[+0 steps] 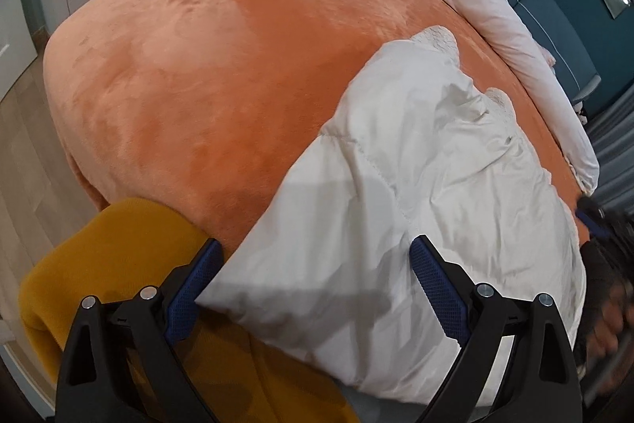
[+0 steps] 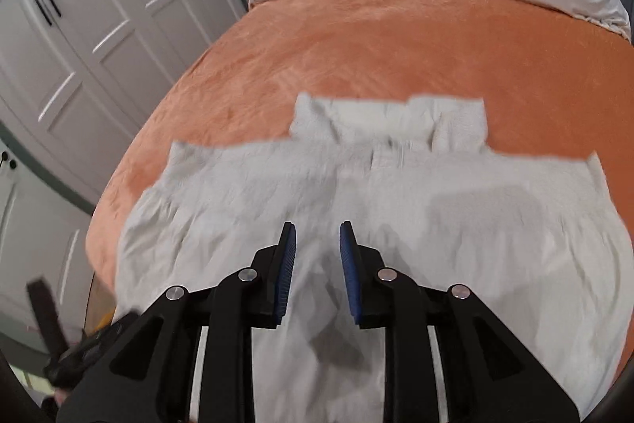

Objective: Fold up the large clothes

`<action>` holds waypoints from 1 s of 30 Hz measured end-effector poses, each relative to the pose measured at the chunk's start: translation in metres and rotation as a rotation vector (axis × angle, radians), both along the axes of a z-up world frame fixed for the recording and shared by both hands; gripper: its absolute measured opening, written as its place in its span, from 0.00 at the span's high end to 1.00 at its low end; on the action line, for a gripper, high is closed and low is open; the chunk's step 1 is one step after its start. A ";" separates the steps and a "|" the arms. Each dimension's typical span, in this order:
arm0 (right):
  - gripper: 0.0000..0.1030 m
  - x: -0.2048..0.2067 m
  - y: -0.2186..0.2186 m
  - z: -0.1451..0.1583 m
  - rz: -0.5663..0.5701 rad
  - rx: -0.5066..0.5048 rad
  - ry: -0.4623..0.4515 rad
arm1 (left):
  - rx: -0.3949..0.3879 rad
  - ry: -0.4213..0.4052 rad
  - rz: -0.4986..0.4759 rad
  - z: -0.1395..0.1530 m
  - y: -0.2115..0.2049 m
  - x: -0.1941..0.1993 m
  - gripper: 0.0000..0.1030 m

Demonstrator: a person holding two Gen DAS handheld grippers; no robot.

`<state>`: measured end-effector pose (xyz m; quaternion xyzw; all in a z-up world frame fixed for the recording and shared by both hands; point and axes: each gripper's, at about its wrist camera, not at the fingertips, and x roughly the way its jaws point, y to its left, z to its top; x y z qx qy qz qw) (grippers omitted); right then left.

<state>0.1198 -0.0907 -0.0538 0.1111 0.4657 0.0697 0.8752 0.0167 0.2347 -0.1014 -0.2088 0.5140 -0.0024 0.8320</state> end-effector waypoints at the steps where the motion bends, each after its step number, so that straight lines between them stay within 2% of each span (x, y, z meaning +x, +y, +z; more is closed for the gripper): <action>1: 0.78 -0.004 0.002 -0.004 0.006 -0.004 0.019 | -0.004 -0.005 -0.004 -0.002 -0.002 0.003 0.10; 5: 0.78 -0.003 0.008 -0.034 0.029 -0.039 0.087 | 0.000 -0.002 -0.021 -0.010 -0.011 0.017 0.11; 7: 0.80 0.000 0.009 -0.051 0.020 -0.032 0.089 | -0.054 -0.008 -0.045 -0.010 -0.012 0.022 0.42; 8: 0.80 -0.001 0.009 -0.053 0.023 -0.036 0.083 | -0.094 -0.016 -0.064 -0.005 -0.013 0.023 0.49; 10: 0.80 0.000 0.011 -0.059 0.023 -0.043 0.081 | -0.121 -0.051 -0.101 0.010 -0.019 0.022 0.85; 11: 0.80 0.000 0.012 -0.061 0.025 -0.050 0.081 | -0.139 -0.080 -0.126 0.021 -0.022 0.020 0.89; 14: 0.80 0.000 0.011 -0.063 0.025 -0.052 0.081 | -0.179 -0.208 -0.223 0.076 -0.042 0.006 0.95; 17: 0.80 0.000 0.007 -0.068 0.009 -0.024 0.076 | -0.177 -0.314 -0.323 0.119 -0.072 -0.011 0.97; 19: 0.80 0.000 0.005 -0.071 0.002 -0.003 0.073 | -0.160 -0.348 -0.369 0.132 -0.093 -0.018 0.97; 23: 0.80 -0.003 -0.003 -0.064 -0.008 0.052 0.087 | -0.090 -0.353 -0.364 0.131 -0.106 -0.019 0.97; 27: 0.79 -0.021 -0.017 -0.046 -0.041 0.130 0.051 | -0.081 -0.295 -0.272 0.113 -0.078 -0.012 0.97; 30: 0.77 -0.033 -0.026 -0.032 -0.060 0.130 0.009 | -0.102 -0.243 -0.209 0.096 -0.049 -0.012 0.97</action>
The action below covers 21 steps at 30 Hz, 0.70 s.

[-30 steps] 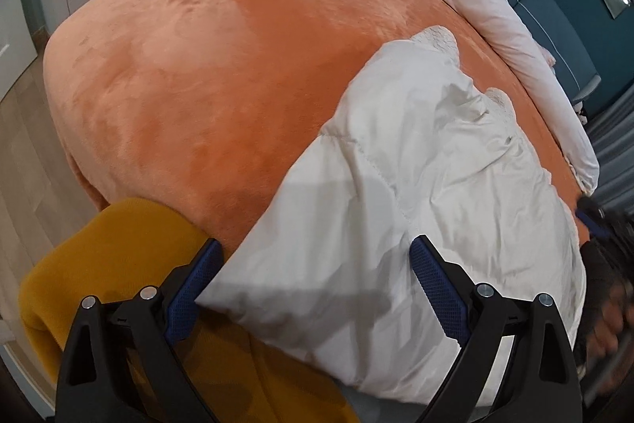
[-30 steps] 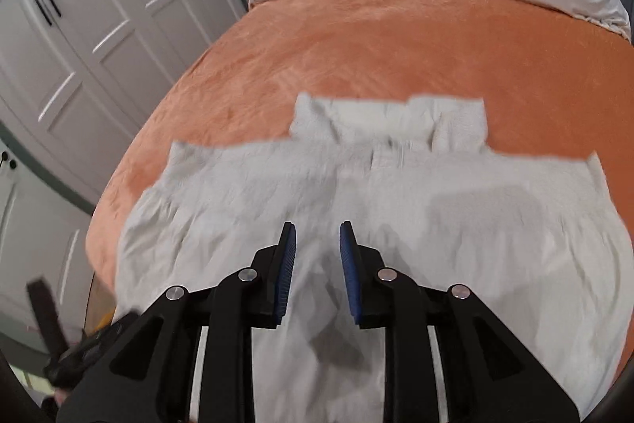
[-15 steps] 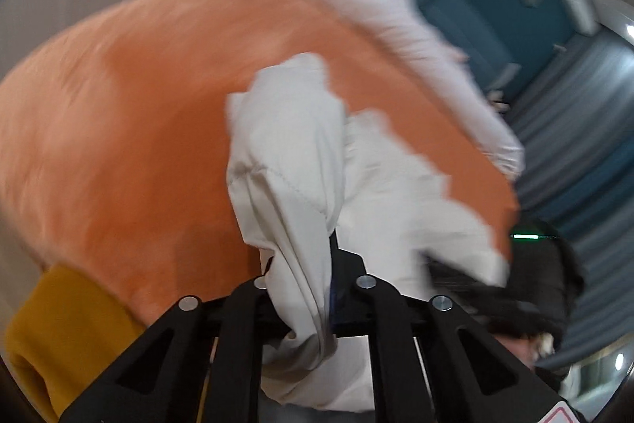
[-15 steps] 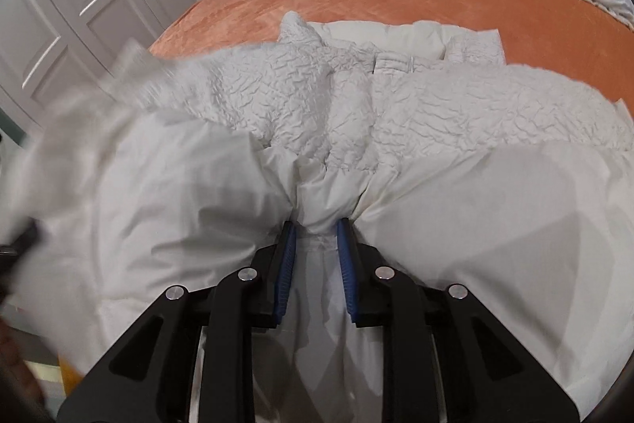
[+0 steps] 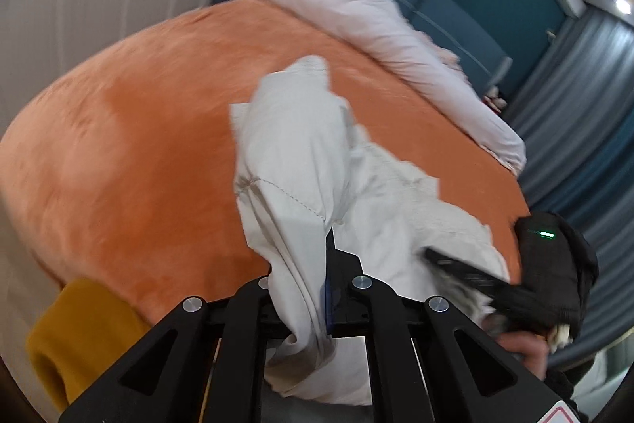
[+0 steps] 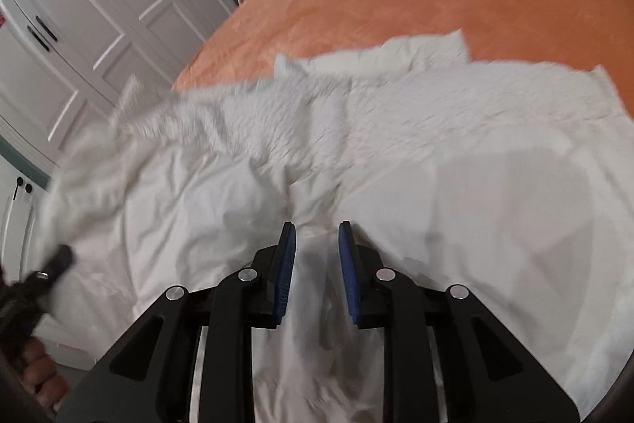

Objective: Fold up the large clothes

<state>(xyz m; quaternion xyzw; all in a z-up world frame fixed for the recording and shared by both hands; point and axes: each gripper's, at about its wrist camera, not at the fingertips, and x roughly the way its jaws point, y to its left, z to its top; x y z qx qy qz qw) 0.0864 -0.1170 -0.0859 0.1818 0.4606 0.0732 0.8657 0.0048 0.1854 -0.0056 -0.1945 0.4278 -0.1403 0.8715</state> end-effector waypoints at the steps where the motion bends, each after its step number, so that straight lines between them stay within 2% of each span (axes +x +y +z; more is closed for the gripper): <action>1: 0.77 -0.002 -0.003 0.003 -0.007 0.000 -0.006 | -0.013 0.017 0.015 -0.004 0.005 0.001 0.97; 4: 0.77 0.000 -0.008 0.007 -0.019 -0.026 -0.004 | -0.029 0.028 0.031 -0.008 0.013 -0.004 0.97; 10: 0.77 0.011 -0.003 0.005 -0.011 -0.043 0.008 | 0.067 0.024 0.008 0.000 -0.003 0.000 0.97; 13: 0.77 0.015 0.005 0.008 0.014 -0.082 0.004 | 0.100 0.031 0.003 0.000 -0.008 0.002 0.97; 18: 0.77 0.039 0.015 0.012 0.019 -0.131 -0.006 | 0.119 0.047 0.004 -0.004 -0.010 0.006 0.97; 21: 0.78 0.059 0.018 0.005 0.012 -0.152 0.013 | 0.119 0.059 0.006 -0.007 -0.008 0.009 0.97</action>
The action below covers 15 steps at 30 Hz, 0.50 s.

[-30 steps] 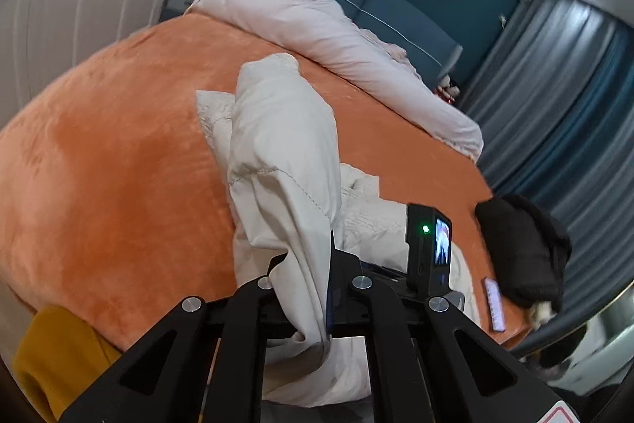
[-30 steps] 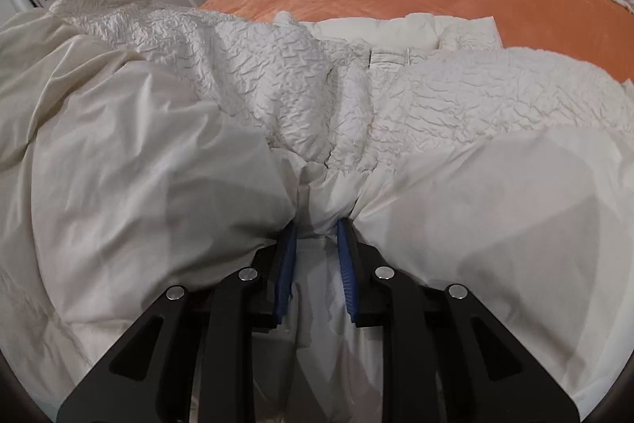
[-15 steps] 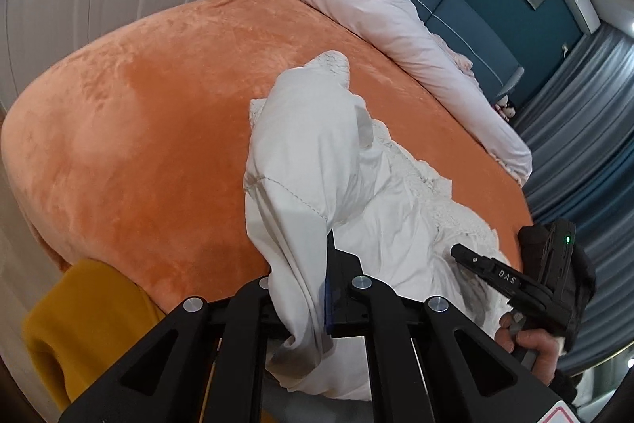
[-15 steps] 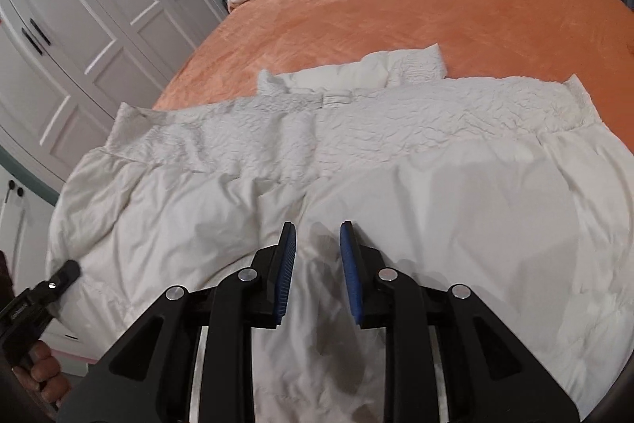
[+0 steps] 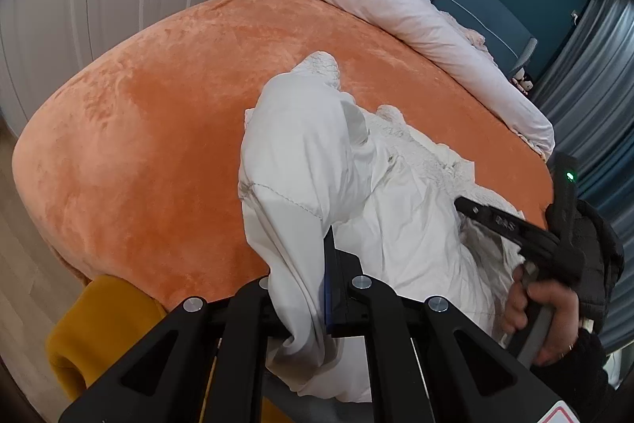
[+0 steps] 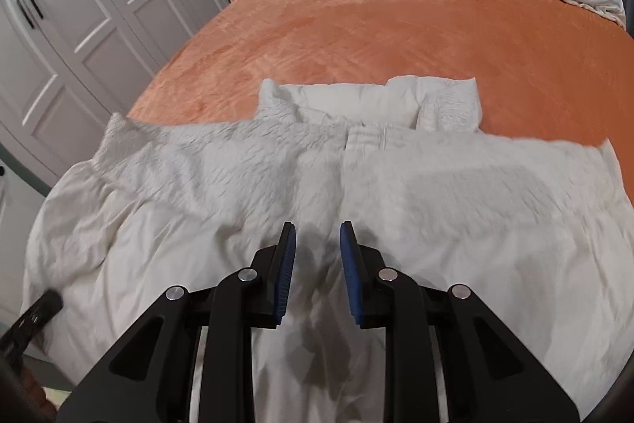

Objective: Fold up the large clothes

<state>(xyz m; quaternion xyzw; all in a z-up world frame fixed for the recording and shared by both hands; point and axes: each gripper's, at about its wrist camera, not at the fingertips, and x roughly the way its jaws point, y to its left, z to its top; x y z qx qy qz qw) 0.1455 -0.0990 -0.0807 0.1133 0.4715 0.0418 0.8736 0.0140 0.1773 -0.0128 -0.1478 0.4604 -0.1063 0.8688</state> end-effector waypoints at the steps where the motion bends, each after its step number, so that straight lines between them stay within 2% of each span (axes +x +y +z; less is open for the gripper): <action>1: 0.79 0.008 0.001 -0.005 -0.001 -0.006 0.012 | 0.002 0.003 0.001 -0.001 0.001 0.001 0.97; 8: 0.79 0.045 0.008 -0.035 0.014 -0.062 0.045 | -0.002 0.030 0.011 -0.011 0.002 0.011 0.97; 11: 0.84 0.064 0.008 -0.047 0.019 -0.072 0.059 | -0.019 0.039 0.014 -0.014 0.004 0.019 0.96; 14: 0.90 0.081 0.007 -0.061 0.021 -0.057 0.080 | -0.020 0.059 0.042 -0.021 0.005 0.028 0.83; 15: 0.92 0.085 0.009 -0.065 0.024 -0.065 0.080 | -0.032 0.073 0.054 -0.025 0.007 0.031 0.65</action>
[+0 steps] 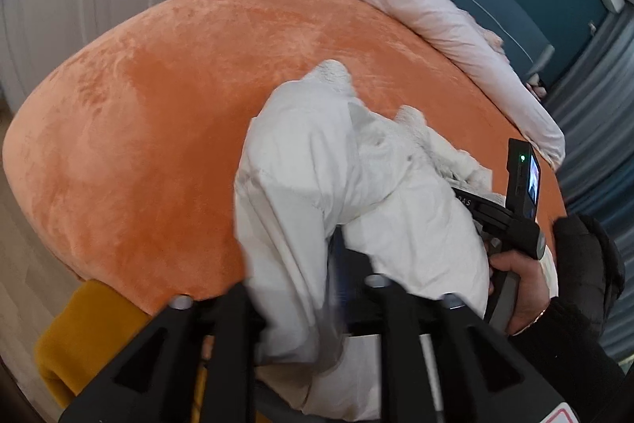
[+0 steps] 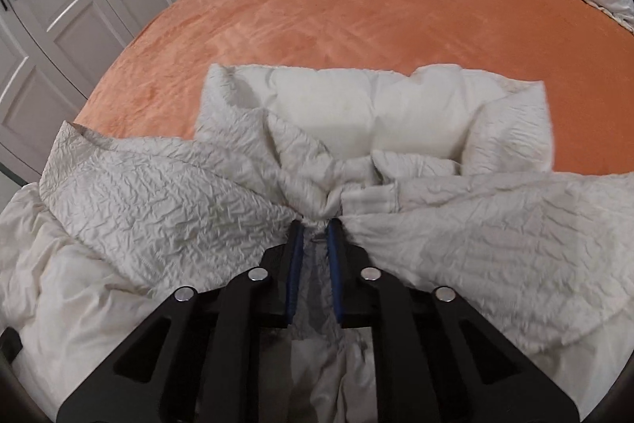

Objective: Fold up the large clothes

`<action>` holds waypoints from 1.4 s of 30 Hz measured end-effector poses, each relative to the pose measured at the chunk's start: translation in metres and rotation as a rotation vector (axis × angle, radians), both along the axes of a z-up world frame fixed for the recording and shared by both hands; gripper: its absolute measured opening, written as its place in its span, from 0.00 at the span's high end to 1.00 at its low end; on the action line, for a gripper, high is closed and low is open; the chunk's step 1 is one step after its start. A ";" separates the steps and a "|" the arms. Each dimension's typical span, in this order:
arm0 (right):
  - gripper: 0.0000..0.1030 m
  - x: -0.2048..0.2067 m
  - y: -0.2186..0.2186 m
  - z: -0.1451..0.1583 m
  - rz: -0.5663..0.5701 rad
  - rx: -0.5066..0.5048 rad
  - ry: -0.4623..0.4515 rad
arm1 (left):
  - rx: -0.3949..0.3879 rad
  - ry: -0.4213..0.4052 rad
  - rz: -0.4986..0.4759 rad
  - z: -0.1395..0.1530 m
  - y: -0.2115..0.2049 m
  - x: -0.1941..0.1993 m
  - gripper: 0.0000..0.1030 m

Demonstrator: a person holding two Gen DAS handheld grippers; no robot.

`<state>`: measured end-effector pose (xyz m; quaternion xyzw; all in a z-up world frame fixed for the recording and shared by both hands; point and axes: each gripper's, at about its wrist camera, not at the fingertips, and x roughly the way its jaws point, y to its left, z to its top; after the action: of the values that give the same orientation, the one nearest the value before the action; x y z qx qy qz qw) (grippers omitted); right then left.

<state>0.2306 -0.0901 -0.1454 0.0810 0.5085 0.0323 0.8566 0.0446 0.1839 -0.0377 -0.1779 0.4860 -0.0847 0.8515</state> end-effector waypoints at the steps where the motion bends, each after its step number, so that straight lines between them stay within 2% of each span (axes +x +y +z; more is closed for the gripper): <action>1: 0.93 0.003 0.002 -0.002 0.004 -0.011 -0.002 | -0.016 0.015 0.009 -0.004 0.002 0.003 0.47; 4: 0.96 0.011 0.004 -0.007 0.013 -0.019 -0.004 | -0.043 0.075 0.059 -0.021 0.006 0.010 0.37; 7: 0.96 0.014 0.001 -0.008 0.013 0.011 -0.001 | -0.072 0.128 0.086 -0.040 0.009 0.019 0.36; 8: 0.96 0.013 -0.001 -0.006 0.013 0.019 0.001 | -0.093 0.132 0.092 -0.043 0.009 0.021 0.43; 10: 0.93 0.005 -0.007 0.012 0.002 0.061 0.006 | -0.124 0.128 0.075 -0.037 0.007 0.023 0.85; 12: 0.90 -0.021 -0.017 0.043 0.019 0.113 -0.035 | -0.134 0.078 0.040 -0.016 0.001 0.018 0.93; 14: 0.90 -0.062 -0.030 0.073 0.048 0.097 -0.088 | -0.104 0.013 -0.003 0.009 -0.009 0.009 0.95; 17: 0.90 -0.120 -0.056 0.086 0.047 0.125 -0.085 | -0.041 -0.089 -0.095 0.050 -0.036 -0.009 0.96; 19: 0.90 -0.154 -0.071 0.069 0.028 0.206 -0.017 | -0.023 -0.154 -0.155 0.077 -0.060 -0.021 0.96; 21: 0.92 -0.176 -0.073 0.035 0.020 0.282 0.049 | -0.023 -0.222 -0.226 0.104 -0.089 -0.032 0.97; 24: 0.99 -0.184 -0.074 0.015 -0.010 0.343 0.005 | -0.018 -0.304 -0.382 0.133 -0.145 -0.050 0.97; 26: 1.00 -0.181 -0.080 0.006 -0.030 0.417 -0.011 | 0.010 -0.341 -0.510 0.140 -0.191 -0.065 0.97; 28: 1.00 -0.182 -0.093 0.002 -0.053 0.505 -0.004 | 0.058 -0.364 -0.665 0.135 -0.249 -0.082 0.97; 30: 1.00 -0.194 -0.109 0.007 -0.074 0.553 0.002 | 0.087 -0.356 -0.772 0.122 -0.291 -0.094 0.97; 34: 0.97 -0.248 -0.175 0.023 -0.204 0.682 -0.038 | 0.136 -0.299 -0.886 0.085 -0.351 -0.107 0.97; 36: 0.97 -0.284 -0.217 0.036 -0.294 0.655 -0.083 | 0.179 -0.266 -0.937 0.061 -0.375 -0.114 0.97; 38: 0.97 -0.320 -0.259 0.058 -0.384 0.552 -0.138 | 0.233 -0.250 -0.986 0.038 -0.396 -0.123 0.97; 42: 0.96 -0.346 -0.296 0.096 -0.430 0.422 -0.210 | 0.350 -0.271 -1.077 -0.005 -0.426 -0.144 0.97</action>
<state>-0.1152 -0.3859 -0.0495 0.3587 0.3707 -0.0366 0.8559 -0.0993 -0.2423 -0.0426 0.2499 0.4016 -0.4462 0.7597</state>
